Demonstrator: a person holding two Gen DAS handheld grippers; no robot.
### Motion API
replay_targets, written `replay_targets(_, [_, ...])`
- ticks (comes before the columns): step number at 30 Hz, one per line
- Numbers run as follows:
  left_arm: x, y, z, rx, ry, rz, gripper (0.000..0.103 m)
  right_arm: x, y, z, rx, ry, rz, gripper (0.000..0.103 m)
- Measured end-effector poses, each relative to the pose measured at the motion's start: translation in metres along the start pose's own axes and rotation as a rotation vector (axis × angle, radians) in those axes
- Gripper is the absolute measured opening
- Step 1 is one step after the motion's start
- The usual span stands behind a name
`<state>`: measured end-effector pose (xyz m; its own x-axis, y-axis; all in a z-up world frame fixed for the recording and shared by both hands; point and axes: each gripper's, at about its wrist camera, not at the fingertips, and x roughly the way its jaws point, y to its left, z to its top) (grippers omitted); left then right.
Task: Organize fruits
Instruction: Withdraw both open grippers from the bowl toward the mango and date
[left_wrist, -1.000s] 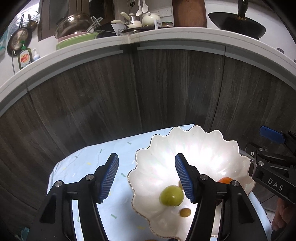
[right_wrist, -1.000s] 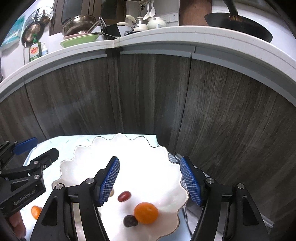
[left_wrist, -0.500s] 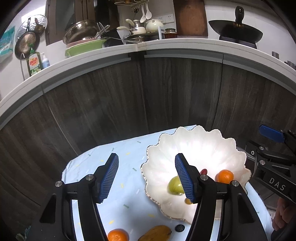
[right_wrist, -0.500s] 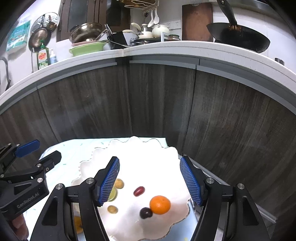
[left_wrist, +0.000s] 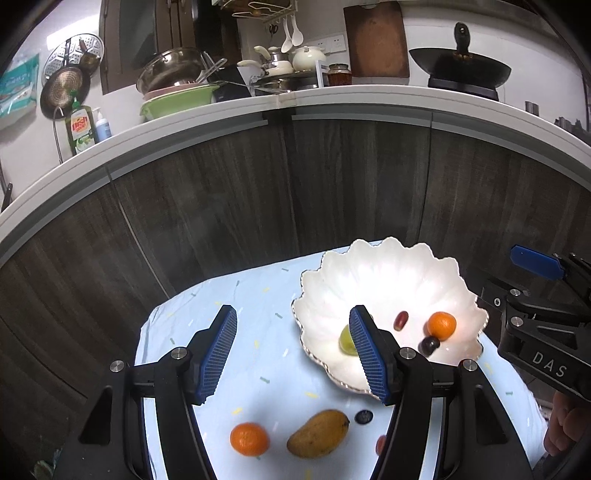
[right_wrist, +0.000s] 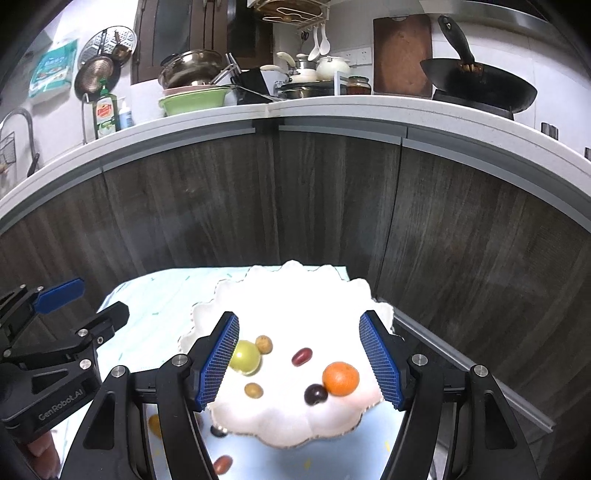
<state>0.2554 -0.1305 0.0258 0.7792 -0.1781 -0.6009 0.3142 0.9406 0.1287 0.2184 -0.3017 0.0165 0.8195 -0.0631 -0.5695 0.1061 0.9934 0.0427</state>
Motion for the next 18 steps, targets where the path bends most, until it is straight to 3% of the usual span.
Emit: replay_targets(18, [-0.033, 0.002, -0.049, 0.027, 0.021, -0.024, 0.062, -0.017, 0.02, -0.042, -0.005, 0.055, 0.055, 0.068])
